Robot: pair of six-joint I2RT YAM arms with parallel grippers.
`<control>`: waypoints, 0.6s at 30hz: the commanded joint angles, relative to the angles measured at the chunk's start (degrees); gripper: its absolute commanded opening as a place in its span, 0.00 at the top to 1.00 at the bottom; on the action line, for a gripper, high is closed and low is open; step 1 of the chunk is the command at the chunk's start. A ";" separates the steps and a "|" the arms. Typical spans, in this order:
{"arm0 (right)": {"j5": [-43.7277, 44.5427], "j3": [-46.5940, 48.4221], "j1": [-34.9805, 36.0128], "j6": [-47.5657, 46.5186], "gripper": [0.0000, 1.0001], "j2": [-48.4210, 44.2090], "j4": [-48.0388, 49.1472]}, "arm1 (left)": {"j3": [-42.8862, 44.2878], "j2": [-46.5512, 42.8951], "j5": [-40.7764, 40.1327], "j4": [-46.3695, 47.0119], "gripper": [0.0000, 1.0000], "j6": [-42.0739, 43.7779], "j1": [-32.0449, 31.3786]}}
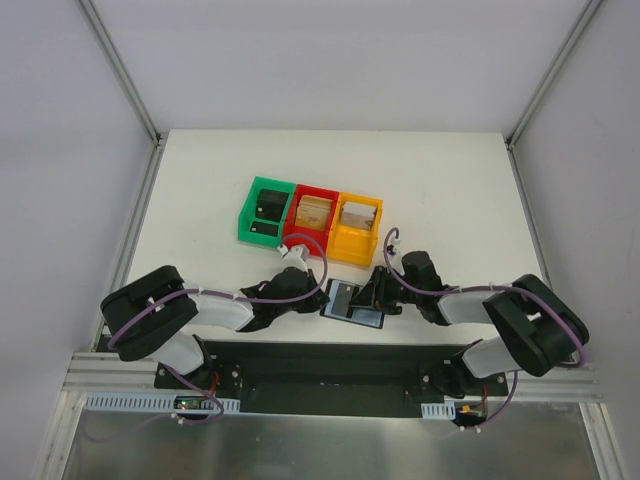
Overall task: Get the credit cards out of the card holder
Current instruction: Remove the credit card from the card holder.
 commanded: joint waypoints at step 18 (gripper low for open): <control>2.50 -0.85 -0.36 6.54 0.77 3.30 12.23 | -0.50 1.98 1.25 -5.66 1.00 1.95 -0.02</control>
